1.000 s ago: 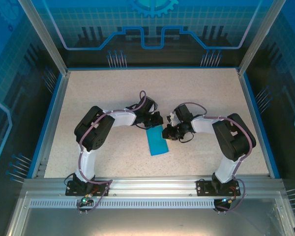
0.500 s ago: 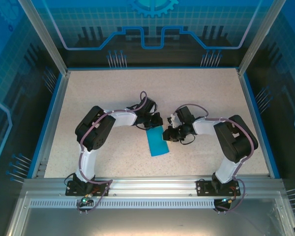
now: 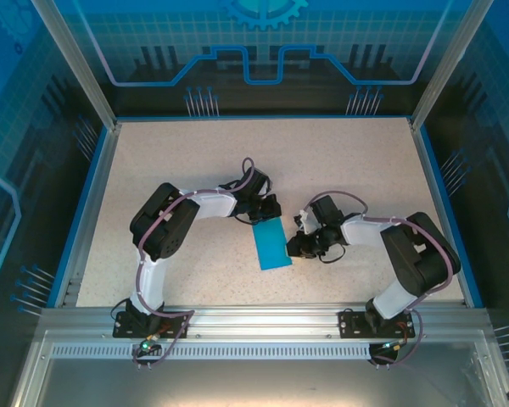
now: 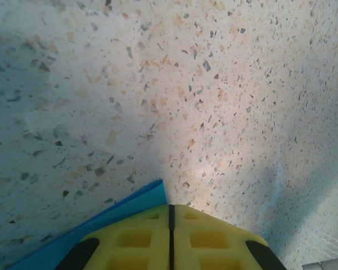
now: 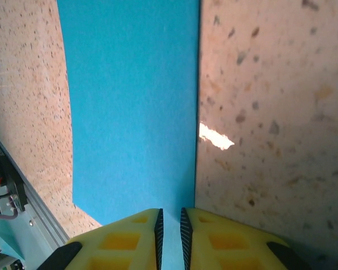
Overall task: Fold a paper plane with a square sheet of paper (pick it up from the middle)
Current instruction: Fold the square sheet of paper in half at the center of the table.
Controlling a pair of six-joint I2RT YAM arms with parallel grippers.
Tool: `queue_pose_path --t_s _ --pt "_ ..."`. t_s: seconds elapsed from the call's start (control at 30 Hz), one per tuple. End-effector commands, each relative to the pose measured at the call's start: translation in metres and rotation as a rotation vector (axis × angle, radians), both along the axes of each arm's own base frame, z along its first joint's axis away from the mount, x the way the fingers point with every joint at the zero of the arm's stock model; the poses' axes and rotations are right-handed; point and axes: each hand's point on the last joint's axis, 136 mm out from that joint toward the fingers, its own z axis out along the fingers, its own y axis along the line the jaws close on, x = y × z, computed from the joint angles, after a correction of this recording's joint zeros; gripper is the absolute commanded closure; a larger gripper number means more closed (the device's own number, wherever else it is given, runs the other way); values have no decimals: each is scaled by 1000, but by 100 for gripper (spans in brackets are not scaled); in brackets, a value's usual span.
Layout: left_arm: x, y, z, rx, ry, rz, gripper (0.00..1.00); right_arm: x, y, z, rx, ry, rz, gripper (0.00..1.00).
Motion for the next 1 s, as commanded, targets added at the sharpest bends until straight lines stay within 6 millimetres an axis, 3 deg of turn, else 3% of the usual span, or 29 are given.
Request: queue_pose_path --t_s 0.0,0.13,0.23,0.5,0.7,0.97 --pt "-5 17 -31 106 35 23 90 -56 -17 -18 -81 206 27 80" --pt "-5 17 -32 105 36 21 90 -60 -19 -18 -95 210 26 80" --pt "-7 18 -33 105 38 21 90 -54 -17 -6 -84 168 24 80" --pt "-7 16 -32 97 40 19 90 19 10 50 -3 -79 -60 80" --pt "-9 17 -32 95 52 24 91 58 25 44 -7 -104 -99 85" --pt "-9 15 -31 83 59 29 92 83 30 26 -25 -110 -137 93"
